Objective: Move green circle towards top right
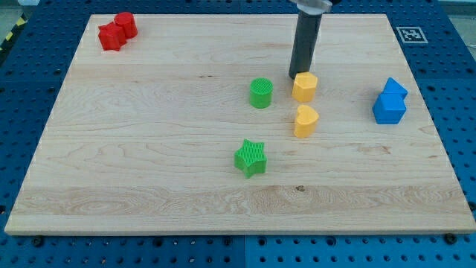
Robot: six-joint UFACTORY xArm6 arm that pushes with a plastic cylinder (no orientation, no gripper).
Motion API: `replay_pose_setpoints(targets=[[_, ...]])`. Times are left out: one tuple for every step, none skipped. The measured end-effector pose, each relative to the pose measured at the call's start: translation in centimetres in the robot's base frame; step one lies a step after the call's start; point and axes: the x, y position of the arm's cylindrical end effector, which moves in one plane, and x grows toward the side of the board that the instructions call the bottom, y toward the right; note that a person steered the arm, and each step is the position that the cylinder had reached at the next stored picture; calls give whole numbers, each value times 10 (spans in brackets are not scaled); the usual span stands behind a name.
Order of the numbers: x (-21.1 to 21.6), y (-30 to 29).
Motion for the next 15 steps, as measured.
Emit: replay_pose_setpoints(targets=[[23, 0], [25, -6], [28, -35], [48, -35], [68, -39], [74, -82], [72, -100], [64, -92], [63, -67], [38, -66], [30, -53], [30, -51], [30, -51], [30, -50], [30, -50]])
